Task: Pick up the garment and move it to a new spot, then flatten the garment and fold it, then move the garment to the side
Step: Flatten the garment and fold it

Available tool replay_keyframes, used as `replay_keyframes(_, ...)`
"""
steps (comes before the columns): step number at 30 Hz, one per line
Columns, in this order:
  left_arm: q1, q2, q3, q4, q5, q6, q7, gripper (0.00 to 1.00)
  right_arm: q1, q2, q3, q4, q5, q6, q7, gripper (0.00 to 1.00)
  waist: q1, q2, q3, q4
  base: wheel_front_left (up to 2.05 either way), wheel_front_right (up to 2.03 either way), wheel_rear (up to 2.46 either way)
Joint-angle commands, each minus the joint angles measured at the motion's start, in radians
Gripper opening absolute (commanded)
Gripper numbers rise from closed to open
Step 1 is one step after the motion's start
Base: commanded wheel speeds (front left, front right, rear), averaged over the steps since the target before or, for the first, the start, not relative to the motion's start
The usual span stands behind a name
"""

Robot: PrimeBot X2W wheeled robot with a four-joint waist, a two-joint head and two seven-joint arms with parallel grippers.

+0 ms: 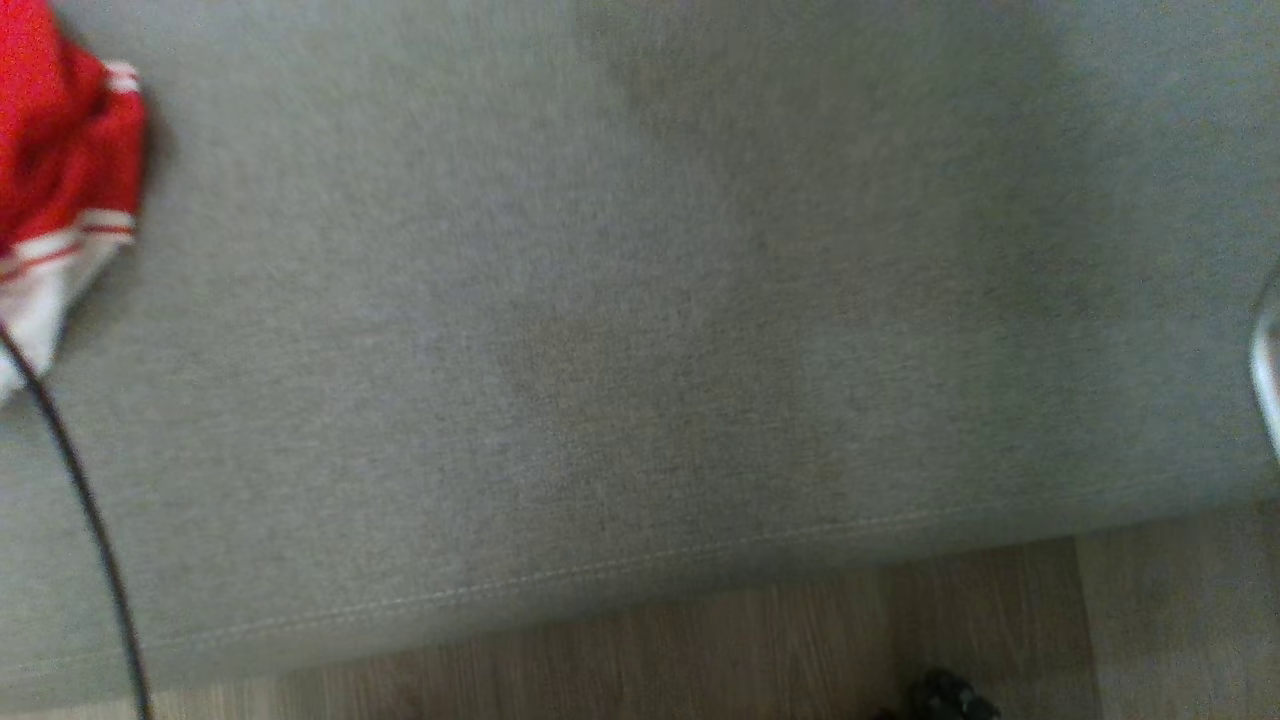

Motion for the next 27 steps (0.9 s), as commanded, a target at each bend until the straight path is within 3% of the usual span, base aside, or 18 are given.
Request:
replay_keyframes(1,-0.082,0.009,0.02,0.045,0.055,-0.021,-0.073,0.0,-0.055,0.017,-0.042,0.033,-0.013,-0.001,-0.068,0.0,-0.0001,0.0,0.164,0.003,0.0,0.0,0.0)
replay_keyframes(6,-0.129,-0.076,-0.06,0.239,0.17,-0.105,-0.263,0.0,-0.096,0.017,-0.074,0.273,0.024,-0.001,-0.186,0.0,-0.0001,0.0,0.195,0.014,0.0,0.0,0.0)
replay_keyframes(13,0.05,-0.155,-0.224,0.407,0.231,-0.205,-0.328,0.0,0.019,0.017,0.1,0.586,0.13,-0.001,-0.148,0.0,-0.0001,0.0,0.182,0.03,0.0,0.0,0.0)
replay_keyframes(19,0.256,-0.148,-0.372,0.482,0.282,-0.236,-0.347,0.0,0.099,-0.011,0.178,0.738,0.107,-0.001,-0.082,0.0,-0.0001,0.0,0.097,0.039,0.0,0.0,0.0)
replay_keyframes(27,0.373,-0.152,-0.459,0.504,0.319,-0.241,-0.384,0.0,0.189,-0.054,0.218,0.787,0.055,-0.001,-0.003,0.0,-0.0001,0.0,0.007,0.055,0.0,0.0,0.0)
